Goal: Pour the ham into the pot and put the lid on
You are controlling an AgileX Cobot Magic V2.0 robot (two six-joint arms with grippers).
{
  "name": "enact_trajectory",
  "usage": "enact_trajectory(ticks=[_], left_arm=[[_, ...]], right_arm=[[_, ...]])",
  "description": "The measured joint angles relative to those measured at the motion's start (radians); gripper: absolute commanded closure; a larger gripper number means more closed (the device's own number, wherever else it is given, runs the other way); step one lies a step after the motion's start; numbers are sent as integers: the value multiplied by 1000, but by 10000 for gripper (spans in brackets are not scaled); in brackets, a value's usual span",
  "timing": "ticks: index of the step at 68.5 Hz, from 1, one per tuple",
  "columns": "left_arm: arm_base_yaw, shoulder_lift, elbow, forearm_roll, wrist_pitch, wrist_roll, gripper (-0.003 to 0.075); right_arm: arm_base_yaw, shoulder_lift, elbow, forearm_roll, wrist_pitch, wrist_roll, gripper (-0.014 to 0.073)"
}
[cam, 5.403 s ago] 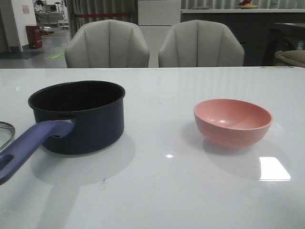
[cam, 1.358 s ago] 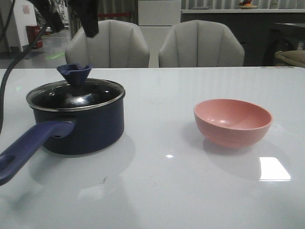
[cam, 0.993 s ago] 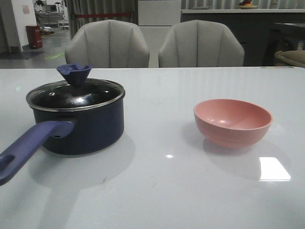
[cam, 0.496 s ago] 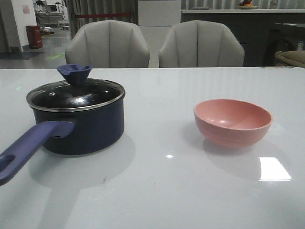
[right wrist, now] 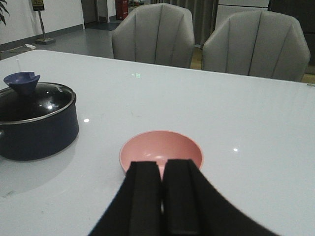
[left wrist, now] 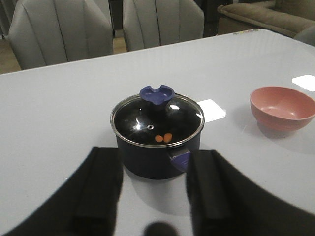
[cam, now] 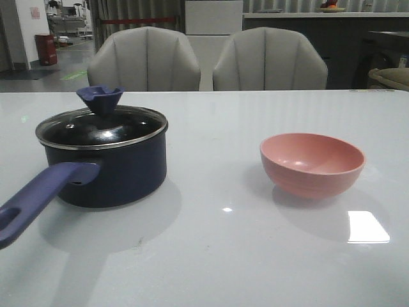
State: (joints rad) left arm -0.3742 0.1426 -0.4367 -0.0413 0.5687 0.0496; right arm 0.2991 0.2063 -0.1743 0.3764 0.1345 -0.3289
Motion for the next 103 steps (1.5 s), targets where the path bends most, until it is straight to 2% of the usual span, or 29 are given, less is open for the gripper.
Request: enact_trajectory(ticks=[3,6,47,56,83,88,103], left_arm=[[0,-23,7,0,0,0,618],[0,-34,10,0,-2,0,599],[0,-42,13,-1,-8,0,599],[5,-42,44,-1,-43,0,599],[317,-143,381,-1,-431,0,599],[348,-147,435,-1,-469,0,600],[364,-147,442,-4,-514,0,599]], right_arm=[[0,0,0,0,0,0,437],[0,0,0,0,0,0,437],[0,0,0,0,0,0,437],[0,0,0,0,0,0,437],[0,0,0,0,0,0,437],[0,0,0,0,0,0,437],[0,0,0,0,0,0,437]])
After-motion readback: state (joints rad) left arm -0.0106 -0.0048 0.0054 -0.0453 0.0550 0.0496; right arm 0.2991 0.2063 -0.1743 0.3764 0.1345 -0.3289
